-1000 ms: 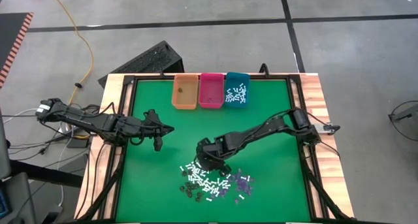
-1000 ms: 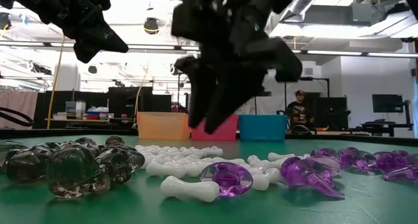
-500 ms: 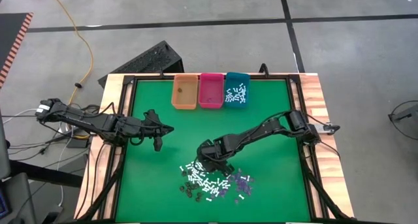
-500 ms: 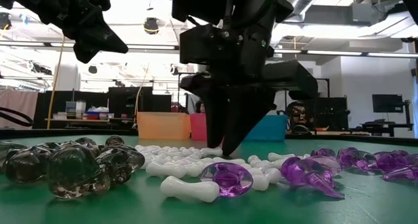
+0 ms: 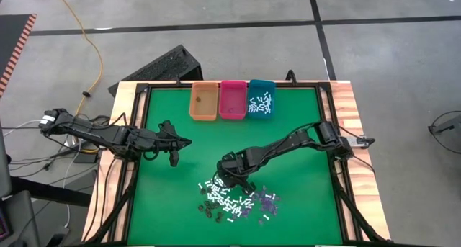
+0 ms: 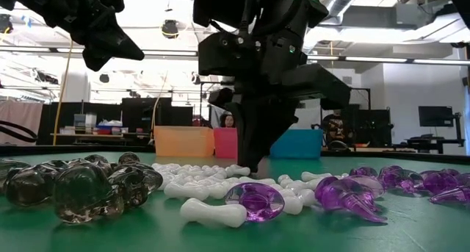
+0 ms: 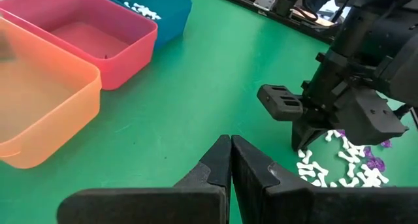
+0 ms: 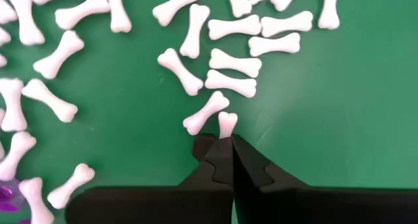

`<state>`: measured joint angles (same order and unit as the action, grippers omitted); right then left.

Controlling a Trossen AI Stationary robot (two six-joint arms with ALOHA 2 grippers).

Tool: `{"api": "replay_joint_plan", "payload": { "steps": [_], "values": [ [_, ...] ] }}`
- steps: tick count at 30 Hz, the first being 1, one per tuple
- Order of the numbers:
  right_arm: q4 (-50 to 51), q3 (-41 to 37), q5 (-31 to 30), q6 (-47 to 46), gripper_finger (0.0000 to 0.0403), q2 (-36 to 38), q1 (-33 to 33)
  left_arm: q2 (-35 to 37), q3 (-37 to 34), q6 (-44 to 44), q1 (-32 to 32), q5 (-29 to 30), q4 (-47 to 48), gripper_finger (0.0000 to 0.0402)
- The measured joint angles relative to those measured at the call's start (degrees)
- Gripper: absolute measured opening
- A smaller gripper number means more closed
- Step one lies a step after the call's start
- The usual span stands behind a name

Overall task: Sort Halloween decoration
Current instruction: Put the white bone toy into the blue bin

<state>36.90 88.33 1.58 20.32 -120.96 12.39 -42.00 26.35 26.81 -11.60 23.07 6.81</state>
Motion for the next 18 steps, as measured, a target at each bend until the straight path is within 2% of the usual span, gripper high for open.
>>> {"api": "replay_joint_plan", "payload": {
  "steps": [9, 14, 18],
  "values": [
    [4.6, 1.1, 1.9, -4.0, 0.0029, 2.2, -4.7, 0.0, 0.0, 0.0, 0.0, -0.3, 0.3, 0.0],
    [7.9, 1.3, 2.0, -4.0, 0.0018, 5.7, -9.8, 0.0, 0.0, 0.0, 0.0, -1.9, 0.5, 0.0],
    [10.6, 1.3, 2.0, -3.9, 0.003, 9.6, -15.2, 0.0, 0.0, 0.5, 0.0, -2.2, 1.3, 0.0]
  ]
}}
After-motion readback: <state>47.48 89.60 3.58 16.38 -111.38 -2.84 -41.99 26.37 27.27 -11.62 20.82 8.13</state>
